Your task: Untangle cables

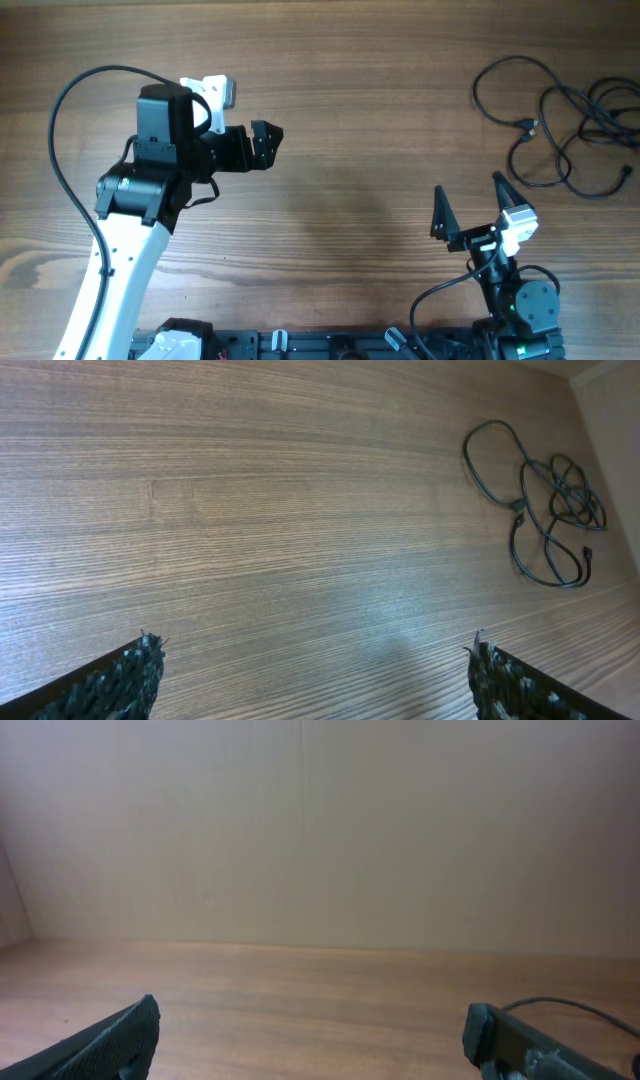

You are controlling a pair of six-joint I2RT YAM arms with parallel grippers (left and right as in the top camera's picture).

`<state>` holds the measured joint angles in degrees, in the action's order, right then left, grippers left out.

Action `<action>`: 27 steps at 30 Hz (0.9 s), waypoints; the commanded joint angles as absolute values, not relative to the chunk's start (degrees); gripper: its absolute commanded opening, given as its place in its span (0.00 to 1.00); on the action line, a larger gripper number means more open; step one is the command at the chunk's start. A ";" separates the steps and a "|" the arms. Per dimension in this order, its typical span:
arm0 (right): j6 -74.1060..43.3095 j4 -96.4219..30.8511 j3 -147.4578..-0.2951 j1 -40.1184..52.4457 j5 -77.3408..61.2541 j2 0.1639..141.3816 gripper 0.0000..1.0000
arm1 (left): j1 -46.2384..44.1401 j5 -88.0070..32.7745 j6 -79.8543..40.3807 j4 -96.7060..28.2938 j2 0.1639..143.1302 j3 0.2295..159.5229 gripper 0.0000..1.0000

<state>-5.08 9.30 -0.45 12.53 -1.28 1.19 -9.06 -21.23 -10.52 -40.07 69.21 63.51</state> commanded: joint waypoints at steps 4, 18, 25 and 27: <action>-6.59 0.05 -0.32 12.36 -3.66 0.34 1.00 | -9.26 -20.93 -9.21 -39.92 69.23 63.81 1.00; -6.55 0.03 -0.32 12.36 -3.66 0.58 1.00 | -9.26 -18.13 -9.21 -40.12 69.08 63.81 1.00; -6.55 0.03 -0.32 12.36 -3.66 0.58 1.00 | -6.76 -18.13 -9.39 -37.43 51.55 54.11 1.00; -6.55 0.03 -0.32 12.36 -3.64 0.58 1.00 | -2.70 -18.13 -9.41 -36.29 42.04 45.56 1.00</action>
